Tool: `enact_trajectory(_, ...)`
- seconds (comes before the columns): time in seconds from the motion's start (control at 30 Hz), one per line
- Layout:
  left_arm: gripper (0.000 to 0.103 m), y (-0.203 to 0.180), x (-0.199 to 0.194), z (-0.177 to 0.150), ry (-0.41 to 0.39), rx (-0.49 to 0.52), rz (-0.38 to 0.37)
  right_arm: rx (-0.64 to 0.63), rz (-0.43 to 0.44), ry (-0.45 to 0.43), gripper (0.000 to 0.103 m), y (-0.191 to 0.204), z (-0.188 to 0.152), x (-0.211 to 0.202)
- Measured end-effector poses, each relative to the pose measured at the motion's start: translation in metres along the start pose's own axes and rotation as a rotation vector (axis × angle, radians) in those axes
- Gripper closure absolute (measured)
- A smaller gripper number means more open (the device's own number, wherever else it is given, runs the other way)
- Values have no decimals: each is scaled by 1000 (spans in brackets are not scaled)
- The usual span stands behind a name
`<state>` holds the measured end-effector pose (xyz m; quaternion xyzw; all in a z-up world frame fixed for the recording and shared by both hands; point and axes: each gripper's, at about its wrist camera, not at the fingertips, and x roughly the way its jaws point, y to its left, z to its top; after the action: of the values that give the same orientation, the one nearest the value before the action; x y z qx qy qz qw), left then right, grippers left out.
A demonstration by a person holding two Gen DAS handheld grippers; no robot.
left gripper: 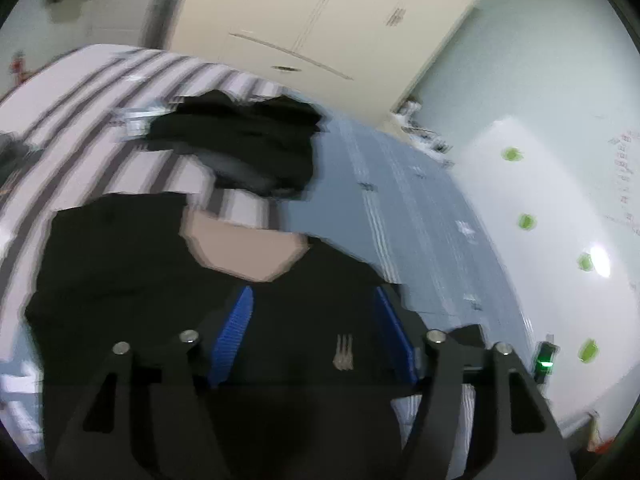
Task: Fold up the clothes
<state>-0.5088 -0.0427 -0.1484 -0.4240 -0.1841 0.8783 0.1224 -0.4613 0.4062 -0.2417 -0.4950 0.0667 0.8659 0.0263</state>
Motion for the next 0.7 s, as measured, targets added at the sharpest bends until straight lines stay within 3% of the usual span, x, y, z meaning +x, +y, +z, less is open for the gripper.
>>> enact_trajectory(0.17, 41, 109, -15, -1, 18, -119, 235, -13, 70, 27, 45, 31, -6, 16)
enact_trajectory(0.33, 41, 187, -33, -9, 1, -186, 364, -50, 149, 39, 45, 80, 4, 34)
enact_trajectory(0.6, 41, 218, -8, -32, 71, -110, 383, -47, 207, 131, 45, 153, 20, 90)
enact_trajectory(0.7, 41, 219, 0, -39, 91, -92, 369, -37, 159, 185, 45, 163, 17, 106)
